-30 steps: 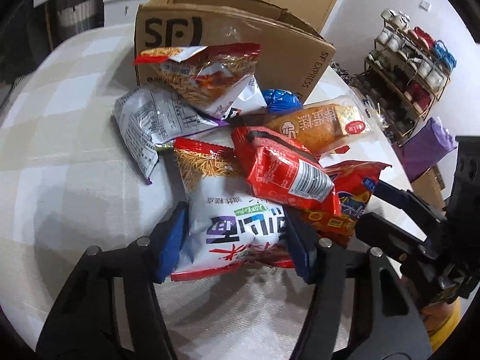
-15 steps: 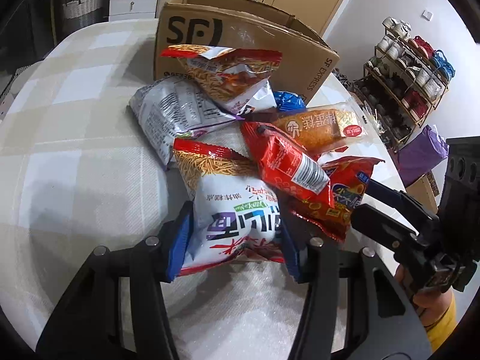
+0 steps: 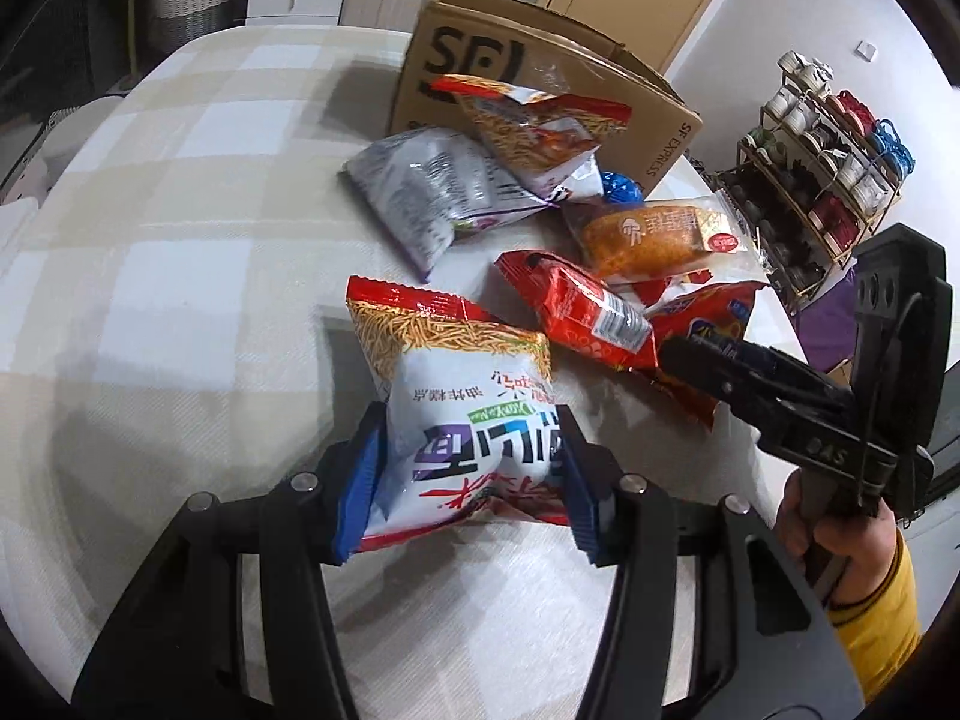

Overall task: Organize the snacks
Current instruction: 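Grasp the white noodle-snack bag with the left tool while the right tool grasps the red chip bag, then carry the noodle-snack bag into the box with the left tool while the right tool carries the red bag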

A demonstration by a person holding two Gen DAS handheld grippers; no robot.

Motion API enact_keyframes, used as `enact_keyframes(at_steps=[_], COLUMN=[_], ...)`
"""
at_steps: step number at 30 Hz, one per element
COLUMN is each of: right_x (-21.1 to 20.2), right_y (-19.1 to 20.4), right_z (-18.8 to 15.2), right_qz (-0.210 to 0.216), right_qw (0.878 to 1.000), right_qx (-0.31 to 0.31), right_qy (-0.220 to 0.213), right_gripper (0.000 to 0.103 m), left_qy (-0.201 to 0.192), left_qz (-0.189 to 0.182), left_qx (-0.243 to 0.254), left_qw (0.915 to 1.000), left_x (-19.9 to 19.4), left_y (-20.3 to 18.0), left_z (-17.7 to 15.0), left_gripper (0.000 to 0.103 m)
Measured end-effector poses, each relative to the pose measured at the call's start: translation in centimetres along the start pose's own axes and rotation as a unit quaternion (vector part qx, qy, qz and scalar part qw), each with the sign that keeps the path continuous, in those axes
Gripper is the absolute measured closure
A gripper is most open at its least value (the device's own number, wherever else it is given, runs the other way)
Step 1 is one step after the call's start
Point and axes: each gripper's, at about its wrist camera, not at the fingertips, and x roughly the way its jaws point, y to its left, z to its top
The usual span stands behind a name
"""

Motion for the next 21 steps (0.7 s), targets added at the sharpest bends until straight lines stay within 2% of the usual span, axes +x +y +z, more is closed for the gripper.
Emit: enact_keyframes(at_steps=[2,7,12,21], right_x=[0.0,-0.2,-0.7,-3.3], right_y=[0.2,0.3,-0.2,-1.0], right_z=[-0.1,-0.7,-1.3,-2.4], right_qz=[0.001,-0.006,0.012,0.03], right_qw=[1.0,1.0,1.0,0.998], right_qx=[-0.001,-0.003,0.017,0.043], right_qy=[-0.001,-0.006,-0.009,-0.027], right_gripper=[0.038,0.045,0.053,0.055], left_qy=[-0.001,-0.005,-0.003,-0.011], left_qz=[0.0,0.004,0.003,0.001], left_qx=[-0.001,-0.002,0.002,0.012], left_qw=[1.0,1.0,1.0,0.9999], left_x=[-0.6,-1.4,-2.0,-4.1], left_y=[0.6,1.3,1.1,0.3], left_z=[-0.6,-1.8,-2.5,-3.6], left_gripper=[0.053,0.053,0.053,0.053])
